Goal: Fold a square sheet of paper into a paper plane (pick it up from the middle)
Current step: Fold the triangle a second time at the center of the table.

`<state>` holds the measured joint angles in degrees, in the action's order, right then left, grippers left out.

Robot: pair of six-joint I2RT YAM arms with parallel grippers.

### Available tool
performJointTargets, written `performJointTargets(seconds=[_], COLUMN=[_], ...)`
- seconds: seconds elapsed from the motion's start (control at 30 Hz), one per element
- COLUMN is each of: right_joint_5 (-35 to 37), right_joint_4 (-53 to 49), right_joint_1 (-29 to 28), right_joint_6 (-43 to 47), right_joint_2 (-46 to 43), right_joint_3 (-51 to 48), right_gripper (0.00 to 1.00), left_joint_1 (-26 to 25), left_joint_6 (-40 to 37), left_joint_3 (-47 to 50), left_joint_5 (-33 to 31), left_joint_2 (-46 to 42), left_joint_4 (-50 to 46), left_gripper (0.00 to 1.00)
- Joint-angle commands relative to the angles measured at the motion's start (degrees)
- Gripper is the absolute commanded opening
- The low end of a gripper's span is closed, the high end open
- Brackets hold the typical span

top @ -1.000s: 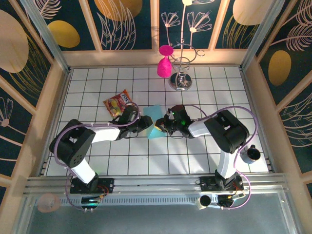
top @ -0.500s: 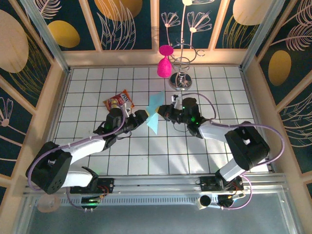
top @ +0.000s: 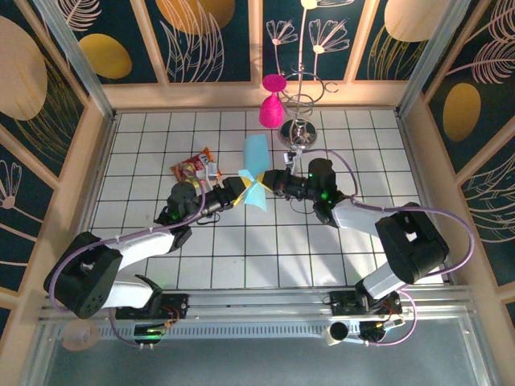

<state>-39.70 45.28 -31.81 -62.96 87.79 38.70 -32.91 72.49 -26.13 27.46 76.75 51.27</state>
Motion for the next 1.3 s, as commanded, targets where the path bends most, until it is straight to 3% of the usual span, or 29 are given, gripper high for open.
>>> performJointTargets(seconds=[0.0,0.23,0.5,0.87,1.07,1.27], right_joint_5=[-1.7,-1.3,-1.4,-4.3,-3.6,-2.7], right_joint_4=[2.1,2.5,4.5,13.1,10.1,5.8], right_joint_1=[0.2,0.1,2.3,2.0,1.8,1.9], right_joint_6=[0.1,0.2,-0.2,-6.0,-4.0,-1.2], right_joint_2=[-0.8,-0.7,-2.2,1.9,2.1,1.3], right_joint_3=[0.2,-0.5,-1.5,-2.9,-3.3,-2.9], right_gripper=[0.03,0.04,0.03,0.04,0.04,0.04], left_joint_1=[0.0,0.0,0.1,0.0,0.0,0.1], left_joint_6=[0.3,1.1,0.9,4.9,6.1,4.2], left_joint_3=[-0.7,-0.3,0.0,-1.6,-1.3,-1.0], left_joint_5=[3.1,3.5,0.1,6.7,7.3,5.6], left_joint_2=[0.4,-0.2,-0.1,5.0,5.4,4.0], left_joint_4=[4.1,3.6,-3.7,6.4,9.5,5.5], left_gripper=[0.58,0.50,0.68,0.71,0.61,0.45])
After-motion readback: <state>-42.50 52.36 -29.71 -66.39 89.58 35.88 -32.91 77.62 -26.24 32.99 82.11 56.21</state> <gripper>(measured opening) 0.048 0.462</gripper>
